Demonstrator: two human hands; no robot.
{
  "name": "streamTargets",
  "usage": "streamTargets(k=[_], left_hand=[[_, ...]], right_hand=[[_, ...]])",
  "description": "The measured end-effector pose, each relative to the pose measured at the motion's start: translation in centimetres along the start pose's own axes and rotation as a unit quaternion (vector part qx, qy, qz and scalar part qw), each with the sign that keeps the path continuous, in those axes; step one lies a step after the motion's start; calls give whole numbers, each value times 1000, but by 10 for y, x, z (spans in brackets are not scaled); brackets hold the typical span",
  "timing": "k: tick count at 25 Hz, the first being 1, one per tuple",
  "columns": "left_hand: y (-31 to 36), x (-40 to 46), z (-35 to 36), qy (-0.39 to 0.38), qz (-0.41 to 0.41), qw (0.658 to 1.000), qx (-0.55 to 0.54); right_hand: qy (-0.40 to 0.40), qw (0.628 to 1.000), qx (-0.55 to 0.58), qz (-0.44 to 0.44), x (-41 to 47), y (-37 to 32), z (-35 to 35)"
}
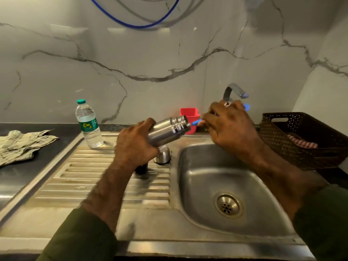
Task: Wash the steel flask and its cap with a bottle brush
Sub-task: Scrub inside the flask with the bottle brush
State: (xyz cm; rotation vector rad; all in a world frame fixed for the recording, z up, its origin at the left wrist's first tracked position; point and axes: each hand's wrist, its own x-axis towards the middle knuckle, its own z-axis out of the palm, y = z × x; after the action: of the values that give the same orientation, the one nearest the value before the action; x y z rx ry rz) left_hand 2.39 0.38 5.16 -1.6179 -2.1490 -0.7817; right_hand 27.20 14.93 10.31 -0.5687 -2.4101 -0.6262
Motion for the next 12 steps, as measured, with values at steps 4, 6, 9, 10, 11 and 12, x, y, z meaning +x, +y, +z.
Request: streamTargets(k=[4,6,9,10,11,12], left_hand=[[9,-2,5,-3,3,999,-41],[6,-1,4,15,23,1000,-2],[4,1,1,44,52,995,70],[6,1,2,44,63,993,90],[7,1,2,46,68,992,99],[5,1,0,50,62,992,100]], right_hand=[[127,983,-74,-110,-3,3,-8],[33,997,-16,-67,3,-4,-15],[-260,917,237,188,25,-3,-27],[-311,866,304,246,28,-5,-28],[-306,856,326,260,29,-6,-26],[-258,896,282,225,26,-6,-22]])
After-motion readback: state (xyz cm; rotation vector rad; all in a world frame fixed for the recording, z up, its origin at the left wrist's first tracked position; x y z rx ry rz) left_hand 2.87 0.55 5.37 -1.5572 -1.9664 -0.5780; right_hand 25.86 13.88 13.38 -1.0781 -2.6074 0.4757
